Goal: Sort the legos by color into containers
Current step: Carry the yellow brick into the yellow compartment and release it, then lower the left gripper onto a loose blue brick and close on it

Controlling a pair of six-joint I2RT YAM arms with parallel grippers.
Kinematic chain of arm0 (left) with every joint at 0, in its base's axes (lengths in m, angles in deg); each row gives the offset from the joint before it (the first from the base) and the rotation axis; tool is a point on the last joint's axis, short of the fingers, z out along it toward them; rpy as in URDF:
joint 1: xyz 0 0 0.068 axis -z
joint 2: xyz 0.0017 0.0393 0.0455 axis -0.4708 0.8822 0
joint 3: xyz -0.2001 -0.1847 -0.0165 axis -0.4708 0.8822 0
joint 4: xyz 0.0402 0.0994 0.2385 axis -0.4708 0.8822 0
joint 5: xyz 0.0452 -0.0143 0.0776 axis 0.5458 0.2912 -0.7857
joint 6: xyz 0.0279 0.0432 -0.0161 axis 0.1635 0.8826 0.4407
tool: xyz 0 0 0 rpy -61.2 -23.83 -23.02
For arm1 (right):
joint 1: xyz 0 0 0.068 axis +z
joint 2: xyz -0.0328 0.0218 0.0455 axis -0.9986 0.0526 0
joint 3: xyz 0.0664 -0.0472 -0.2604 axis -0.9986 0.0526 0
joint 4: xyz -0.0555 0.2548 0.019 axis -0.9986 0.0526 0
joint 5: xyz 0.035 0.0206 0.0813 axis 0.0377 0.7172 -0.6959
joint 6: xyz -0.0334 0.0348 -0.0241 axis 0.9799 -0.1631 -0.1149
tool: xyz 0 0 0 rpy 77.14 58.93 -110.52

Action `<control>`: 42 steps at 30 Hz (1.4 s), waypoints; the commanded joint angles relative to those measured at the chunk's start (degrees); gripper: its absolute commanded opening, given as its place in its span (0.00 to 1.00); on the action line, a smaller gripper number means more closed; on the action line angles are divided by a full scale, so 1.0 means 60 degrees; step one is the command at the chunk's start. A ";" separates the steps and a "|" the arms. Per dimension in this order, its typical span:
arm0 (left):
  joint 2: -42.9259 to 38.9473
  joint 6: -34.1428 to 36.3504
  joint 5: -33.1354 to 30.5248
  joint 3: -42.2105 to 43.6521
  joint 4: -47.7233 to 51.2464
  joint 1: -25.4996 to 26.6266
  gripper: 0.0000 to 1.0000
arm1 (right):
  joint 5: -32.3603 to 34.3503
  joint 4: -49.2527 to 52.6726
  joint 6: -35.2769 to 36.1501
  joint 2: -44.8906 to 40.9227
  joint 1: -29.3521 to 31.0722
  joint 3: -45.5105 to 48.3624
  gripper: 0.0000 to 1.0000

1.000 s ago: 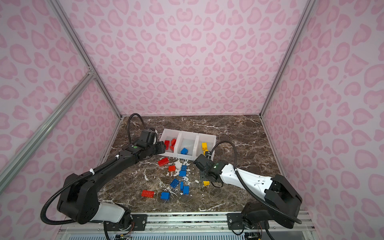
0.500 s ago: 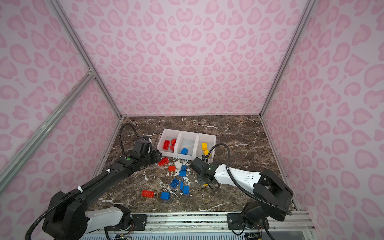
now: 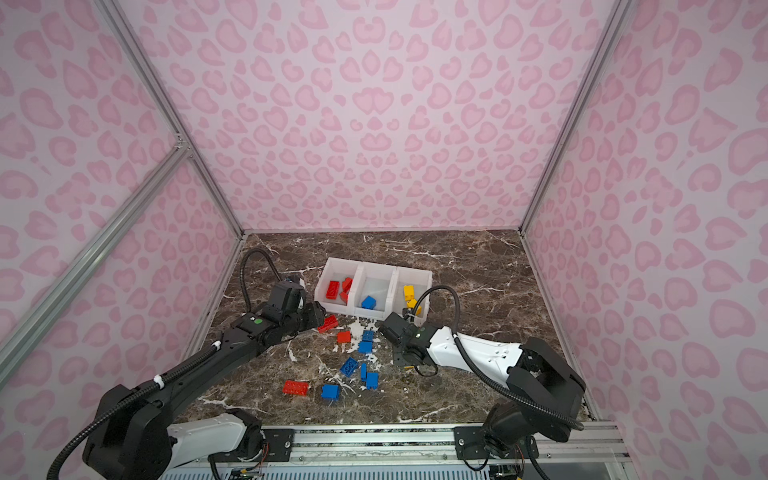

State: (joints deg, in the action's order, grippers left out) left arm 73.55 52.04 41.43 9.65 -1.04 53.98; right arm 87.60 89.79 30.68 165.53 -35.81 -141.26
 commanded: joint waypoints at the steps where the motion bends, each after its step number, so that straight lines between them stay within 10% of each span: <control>1: -0.0183 -0.0142 -0.0194 0.0062 -0.0012 0.0058 0.56 | 0.0296 0.0407 0.0860 -0.0099 -0.0402 -0.0804 0.30; 14: -0.0835 -0.0492 -0.0515 0.0539 0.0238 0.0592 0.57 | -0.0530 -0.0082 0.2873 0.2179 -0.2937 -0.4145 0.30; 22: -0.1342 -0.0669 -0.0715 0.0929 0.0495 0.0724 0.57 | -0.0758 -0.0132 0.2818 0.2916 -0.3075 -0.4793 0.59; 42: -0.1294 -0.0636 -0.0518 0.1097 0.0428 0.0994 0.57 | -0.0736 -0.0158 0.2672 0.2430 -0.3094 -0.4329 0.61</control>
State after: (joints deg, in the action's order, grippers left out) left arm 65.59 48.43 38.13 16.16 1.93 59.68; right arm 83.36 89.18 47.01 180.39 -54.37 -167.84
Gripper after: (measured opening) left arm 0.568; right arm 0.614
